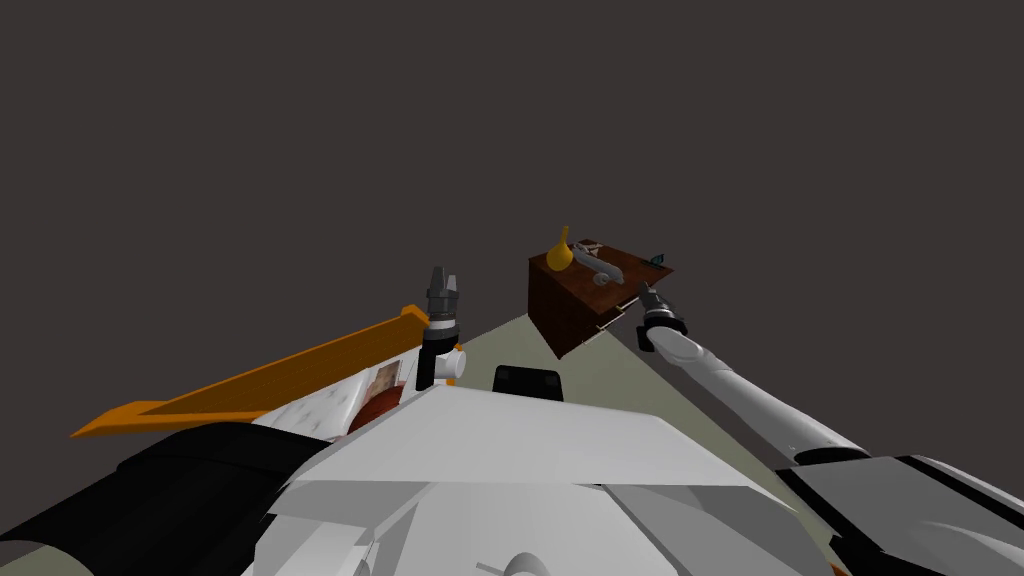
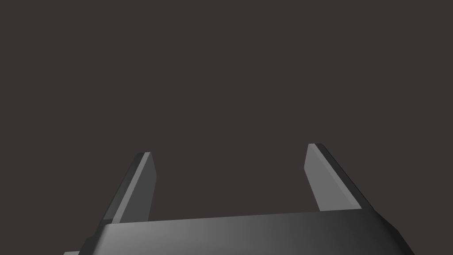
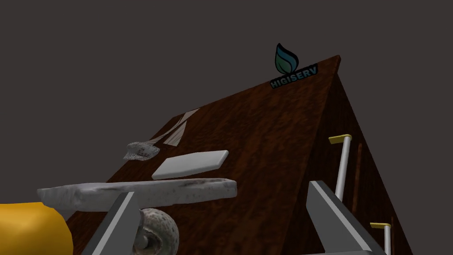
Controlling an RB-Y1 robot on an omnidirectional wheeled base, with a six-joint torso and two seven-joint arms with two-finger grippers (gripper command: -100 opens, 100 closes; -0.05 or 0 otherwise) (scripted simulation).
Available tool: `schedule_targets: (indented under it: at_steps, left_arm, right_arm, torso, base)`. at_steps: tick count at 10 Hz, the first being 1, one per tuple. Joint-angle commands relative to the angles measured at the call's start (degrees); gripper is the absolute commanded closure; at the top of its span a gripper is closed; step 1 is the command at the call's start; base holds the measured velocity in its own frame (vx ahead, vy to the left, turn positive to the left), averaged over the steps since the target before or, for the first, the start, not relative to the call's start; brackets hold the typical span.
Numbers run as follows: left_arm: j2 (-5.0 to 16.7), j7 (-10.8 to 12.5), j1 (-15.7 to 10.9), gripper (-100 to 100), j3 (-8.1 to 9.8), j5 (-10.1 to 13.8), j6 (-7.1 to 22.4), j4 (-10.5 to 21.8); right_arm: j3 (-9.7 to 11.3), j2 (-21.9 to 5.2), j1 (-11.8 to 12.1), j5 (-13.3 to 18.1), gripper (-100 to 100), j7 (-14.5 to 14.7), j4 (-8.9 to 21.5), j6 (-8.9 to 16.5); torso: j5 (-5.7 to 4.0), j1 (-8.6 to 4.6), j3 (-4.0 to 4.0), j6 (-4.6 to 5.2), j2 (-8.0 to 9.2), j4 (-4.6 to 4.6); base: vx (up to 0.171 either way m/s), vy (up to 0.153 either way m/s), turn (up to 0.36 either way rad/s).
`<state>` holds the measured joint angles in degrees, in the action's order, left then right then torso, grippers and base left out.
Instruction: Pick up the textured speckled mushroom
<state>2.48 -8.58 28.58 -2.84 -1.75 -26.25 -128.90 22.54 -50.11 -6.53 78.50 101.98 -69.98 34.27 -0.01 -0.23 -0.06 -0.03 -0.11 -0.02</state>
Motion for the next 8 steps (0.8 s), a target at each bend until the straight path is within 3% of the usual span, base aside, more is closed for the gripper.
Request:
schedule_targets:
  at_steps: [1, 2, 5, 8]
  left_arm:
    - [0.00, 0.00, 0.00, 0, 0.00, 0.00, 0.00, 0.00]
    - [0.00, 0.00, 0.00, 0, 0.00, 0.00, 0.00, 0.00]
    - [0.00, 0.00, 0.00, 0, 0.00, 0.00, 0.00, 0.00]
    - [0.00, 0.00, 0.00, 0, 0.00, 0.00, 0.00, 0.00]
  right_arm:
    - [0.57, -2.59, -0.42, -1.28, -100, -0.13, 0.41, -2.86]
    - [0.57, -2.59, -0.42, -1.28, -100, -0.13, 0.41, -3.66]
    - [1.65, -6.61, -1.49, -3.65, -100, -0.67, 1.77, -8.52]
    - [2.19, -8.52, -2.06, -5.07, -100, -0.88, 2.52, -12.15]
  torso:
    - [0.00, 0.00, 0.00, 0.00, 0.00, 0.00]
    - [0.01, 0.01, 0.00, 0.00, 0.01, 0.00]
    - [0.00, 0.01, -0.05, -0.01, -0.08, -0.02]
    - [0.01, 0.03, -0.06, -0.01, -0.10, -0.02]
  base:
    - [-0.047, 0.002, -0.004]
    - [-0.031, 0.004, -0.004]
    - [-0.023, 0.000, 0.003]
    - [-0.019, 0.002, 0.007]
